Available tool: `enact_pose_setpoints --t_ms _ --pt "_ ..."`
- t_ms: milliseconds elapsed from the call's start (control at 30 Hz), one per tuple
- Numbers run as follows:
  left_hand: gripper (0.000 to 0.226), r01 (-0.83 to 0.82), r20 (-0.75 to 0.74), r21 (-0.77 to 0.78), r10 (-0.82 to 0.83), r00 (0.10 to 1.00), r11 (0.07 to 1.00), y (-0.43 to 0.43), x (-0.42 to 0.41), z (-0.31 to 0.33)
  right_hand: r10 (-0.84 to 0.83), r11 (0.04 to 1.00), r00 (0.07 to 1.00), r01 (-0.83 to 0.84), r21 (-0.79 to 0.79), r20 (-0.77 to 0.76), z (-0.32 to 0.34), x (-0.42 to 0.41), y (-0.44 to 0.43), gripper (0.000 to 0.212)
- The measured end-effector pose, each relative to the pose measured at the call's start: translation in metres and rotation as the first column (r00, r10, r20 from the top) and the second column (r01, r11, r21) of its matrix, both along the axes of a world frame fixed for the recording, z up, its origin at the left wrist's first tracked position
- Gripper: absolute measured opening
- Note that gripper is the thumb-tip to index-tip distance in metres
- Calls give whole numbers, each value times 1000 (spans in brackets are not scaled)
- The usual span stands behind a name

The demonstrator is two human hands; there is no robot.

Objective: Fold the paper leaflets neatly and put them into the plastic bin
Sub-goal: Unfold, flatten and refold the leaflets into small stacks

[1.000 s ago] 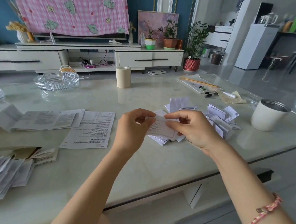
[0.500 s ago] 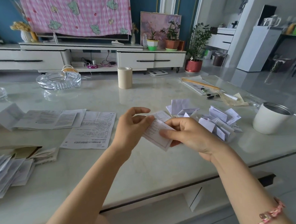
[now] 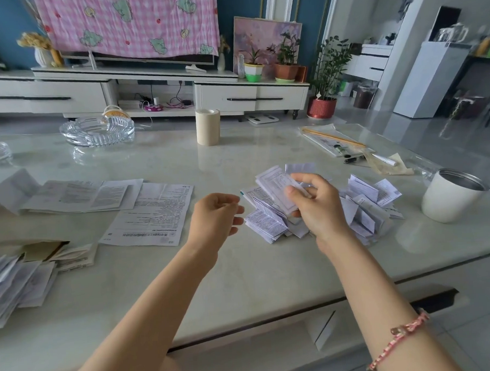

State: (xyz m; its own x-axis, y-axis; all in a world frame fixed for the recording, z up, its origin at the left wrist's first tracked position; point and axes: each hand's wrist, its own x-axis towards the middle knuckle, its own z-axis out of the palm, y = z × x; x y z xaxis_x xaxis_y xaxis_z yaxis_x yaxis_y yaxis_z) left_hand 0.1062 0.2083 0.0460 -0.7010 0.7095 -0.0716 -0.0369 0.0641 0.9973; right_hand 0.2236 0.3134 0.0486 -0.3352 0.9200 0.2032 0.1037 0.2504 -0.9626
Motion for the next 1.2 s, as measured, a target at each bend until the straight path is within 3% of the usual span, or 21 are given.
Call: enact_pose_setpoints --t_ms 133,200,333,433,567,667,867,1000,1133,1200 --pt "18 21 -34 -75 -24 999 997 1 -2 -6 -32 999 996 31 14 86 -13 -12 7 18" --pt "18 35 -45 -111 -41 998 993 2 -3 -10 -54 998 974 47 35 220 -22 -13 10 19" --pt "20 56 -170 -213 -94 981 975 6 -3 -17 -47 991 784 -42 129 619 -41 -13 3 26" --pt "28 107 -399 -378 -266 878 920 9 1 -24 -120 970 639 -86 226 759 -47 -15 -7 29" --pt "42 109 -579 -580 -502 642 808 15 12 -39 -225 946 587 -58 318 778 -51 -14 -11 33" --pt "46 53 -599 -682 -598 533 730 18 23 -44 -265 926 583 -67 371 768 -54 -14 -13 35" --pt "42 27 -619 -701 -627 474 712 27 28 -50 -267 883 610 -155 443 746 -58 -12 -12 18" --pt "48 31 -637 -698 -640 430 715 30 25 -54 -249 860 507 -277 430 825 -57 -5 -10 23" --pt "50 30 -648 -671 -606 460 741 35 20 -54 -249 813 369 -423 401 895 -59 1 -17 26" --pt "46 26 -660 -662 -599 453 749 35 20 -54 -239 804 351 -451 387 905 -60 3 -18 28"
